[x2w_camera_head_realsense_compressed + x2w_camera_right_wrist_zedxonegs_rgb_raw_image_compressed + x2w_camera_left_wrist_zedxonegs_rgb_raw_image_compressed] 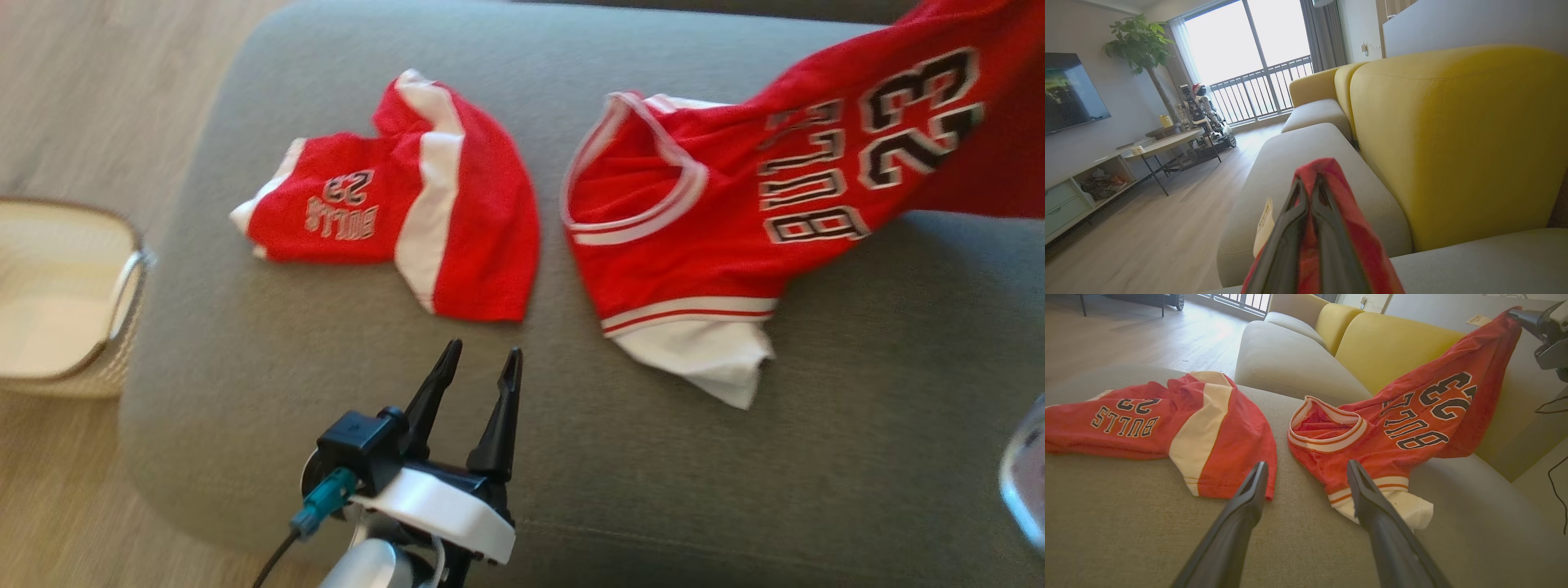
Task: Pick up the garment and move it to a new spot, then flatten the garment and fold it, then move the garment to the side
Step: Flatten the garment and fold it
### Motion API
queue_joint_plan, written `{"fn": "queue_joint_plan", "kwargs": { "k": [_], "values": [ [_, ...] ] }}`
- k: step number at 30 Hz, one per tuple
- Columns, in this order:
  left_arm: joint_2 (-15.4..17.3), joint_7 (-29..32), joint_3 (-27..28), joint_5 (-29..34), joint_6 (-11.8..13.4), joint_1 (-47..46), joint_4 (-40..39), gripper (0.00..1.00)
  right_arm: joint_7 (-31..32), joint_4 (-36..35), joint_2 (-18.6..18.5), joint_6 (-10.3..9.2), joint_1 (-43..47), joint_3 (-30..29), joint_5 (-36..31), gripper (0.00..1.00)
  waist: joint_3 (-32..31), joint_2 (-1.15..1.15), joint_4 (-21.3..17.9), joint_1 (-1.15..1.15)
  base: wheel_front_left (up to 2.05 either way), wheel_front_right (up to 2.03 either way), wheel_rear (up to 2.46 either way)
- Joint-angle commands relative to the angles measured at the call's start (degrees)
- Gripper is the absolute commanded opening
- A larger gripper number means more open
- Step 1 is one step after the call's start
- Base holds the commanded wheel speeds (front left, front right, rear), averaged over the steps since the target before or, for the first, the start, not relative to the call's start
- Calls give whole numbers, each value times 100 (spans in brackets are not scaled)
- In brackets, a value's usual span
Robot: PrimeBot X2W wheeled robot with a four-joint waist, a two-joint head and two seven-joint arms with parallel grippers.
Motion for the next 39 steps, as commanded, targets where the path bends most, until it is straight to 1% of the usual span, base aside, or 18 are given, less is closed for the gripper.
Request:
{"fn": "queue_joint_plan", "kwargs": {
  "k": [1,4,5,6,7,9,11,13,16,20,24,26,27,29,31,34,37,39],
  "values": [
    [-31,-70,112,-43,7,-242,-232,100,-52,77,-100,40,-494,-53,-172,0,345,0,442,0,0,0,0],
    [-31,-70,58,-102,39,-299,-278,100,-132,661,-437,40,-903,-412,-778,0,548,0,700,0,0,0,0],
    [-31,-70,42,-119,47,-311,-287,100,-176,838,-527,40,-999,-557,-989,58,598,0,769,0,0,0,0],
    [-31,-70,28,-130,54,-320,-294,100,-204,1010,-591,40,-1089,-733,-1176,100,648,0,819,0,0,0,0],
    [-31,-70,28,-130,54,-320,-294,100,-204,1010,-591,40,-1089,-733,-1176,100,648,0,819,0,0,0,0],
    [-31,-70,3,-154,64,-342,-306,100,-351,1274,-659,40,-1221,-994,-1496,100,708,0,892,0,0,0,0],
    [-31,-70,0,-173,76,-353,-312,100,-546,1506,-649,40,-1294,-1280,-1680,100,721,0,908,0,0,0,0],
    [-31,-70,21,-177,106,-354,-315,100,-755,1706,-554,40,-1281,-1444,-1857,100,695,0,846,0,0,0,0],
    [-31,-70,34,-147,100,-374,-311,100,-1031,2050,-356,40,-1232,-1392,-2006,100,593,0,663,0,0,0,0],
    [-31,-70,81,-102,102,-361,-301,100,-1497,2446,-14,40,-1141,-1150,-1796,100,333,0,316,0,0,0,0],
    [-31,-70,139,-61,97,-297,-293,100,-1758,2674,395,40,-885,-542,-1362,100,0,0,-111,0,0,0,0],
    [-31,-70,191,-146,101,-249,-300,100,-1807,2639,524,40,-677,-210,-1026,100,-171,0,-320,0,0,0,0],
    [-31,-70,231,-239,112,-222,-314,100,-1819,2571,577,40,-547,-50,-814,100,-251,0,-414,0,0,0,0],
    [-31,-70,302,-292,126,-195,-334,100,-1829,2283,669,40,-247,198,-174,100,-420,0,-618,0,0,0,0],
    [-31,-70,370,-330,150,-157,-357,100,-1831,1807,708,40,243,654,332,100,-564,0,-808,0,0,0,0],
    [-31,-70,431,-349,180,-76,-335,100,-1832,978,727,40,1211,1417,970,100,-754,0,-1050,0,0,0,0],
    [-31,-70,464,-381,211,14,-297,100,-1833,190,731,40,2187,1940,1426,100,-883,0,-1259,0,0,0,0],
    [-31,-70,474,-414,231,63,-272,100,-1833,-322,729,40,2762,2091,1603,100,-939,0,-1373,0,0,0,0]
  ]
}}
